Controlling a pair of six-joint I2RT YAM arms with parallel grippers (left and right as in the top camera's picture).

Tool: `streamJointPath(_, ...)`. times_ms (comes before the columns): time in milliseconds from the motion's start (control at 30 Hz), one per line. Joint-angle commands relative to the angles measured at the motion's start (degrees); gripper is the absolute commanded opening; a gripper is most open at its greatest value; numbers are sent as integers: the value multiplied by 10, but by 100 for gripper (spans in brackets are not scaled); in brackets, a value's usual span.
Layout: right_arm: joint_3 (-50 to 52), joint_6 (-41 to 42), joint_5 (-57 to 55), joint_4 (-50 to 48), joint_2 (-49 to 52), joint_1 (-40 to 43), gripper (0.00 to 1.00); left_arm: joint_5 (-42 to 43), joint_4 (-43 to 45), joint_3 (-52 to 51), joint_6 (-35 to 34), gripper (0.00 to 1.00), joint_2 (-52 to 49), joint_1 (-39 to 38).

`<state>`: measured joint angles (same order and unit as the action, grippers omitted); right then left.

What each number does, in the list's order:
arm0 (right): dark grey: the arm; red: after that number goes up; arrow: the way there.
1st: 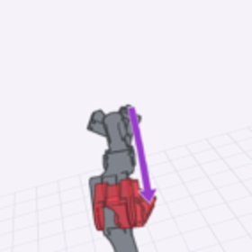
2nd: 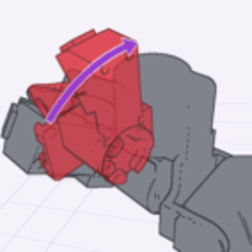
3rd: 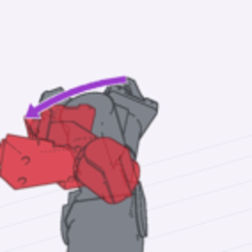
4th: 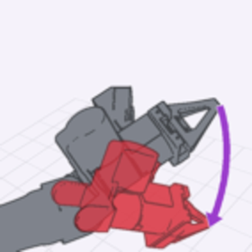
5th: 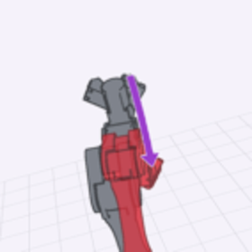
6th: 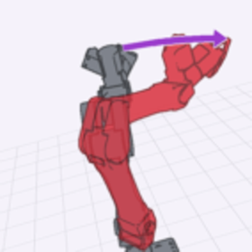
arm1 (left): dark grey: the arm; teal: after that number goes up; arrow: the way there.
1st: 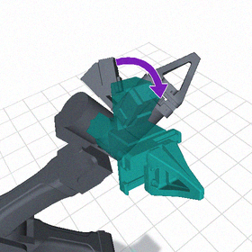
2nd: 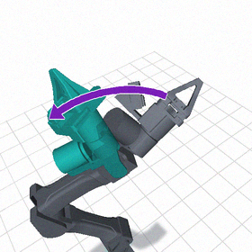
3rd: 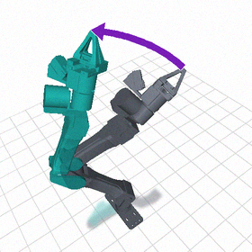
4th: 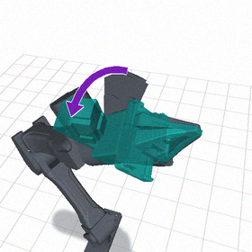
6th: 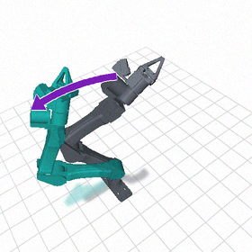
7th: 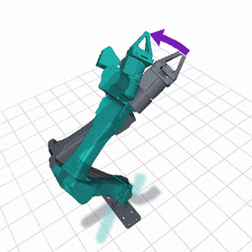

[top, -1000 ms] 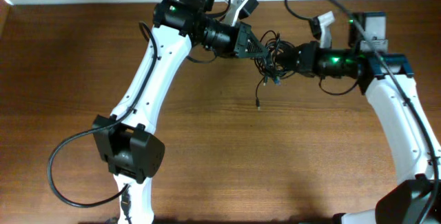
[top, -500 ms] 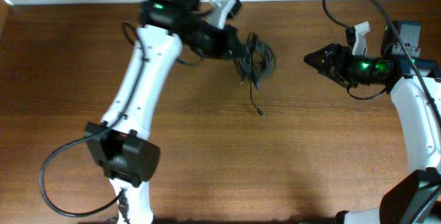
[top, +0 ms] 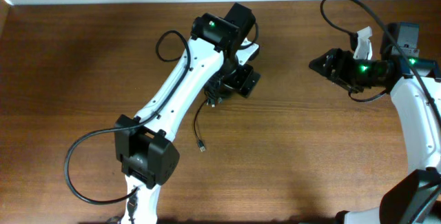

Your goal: Untangle cables

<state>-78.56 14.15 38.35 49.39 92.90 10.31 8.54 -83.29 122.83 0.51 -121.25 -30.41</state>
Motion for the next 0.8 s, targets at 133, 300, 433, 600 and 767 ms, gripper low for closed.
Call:
streamJointPath(133,2,-19,-18,12,2,3,78,-23,41,-1,-52,40,-9,76)
streamJointPath(300,2,-19,-18,19,2,2,78,-75,43,-2,-89,40,-67,78)
streamJointPath(433,2,-19,-23,23,2,2,78,-71,43,-2,-112,36,-120,110)
streamJointPath(600,2,-19,-31,27,2,2,79,-53,44,-11,-148,28,-152,121)
streamJointPath(767,2,-19,-33,30,2,2,79,4,81,-12,-160,31,-175,120)
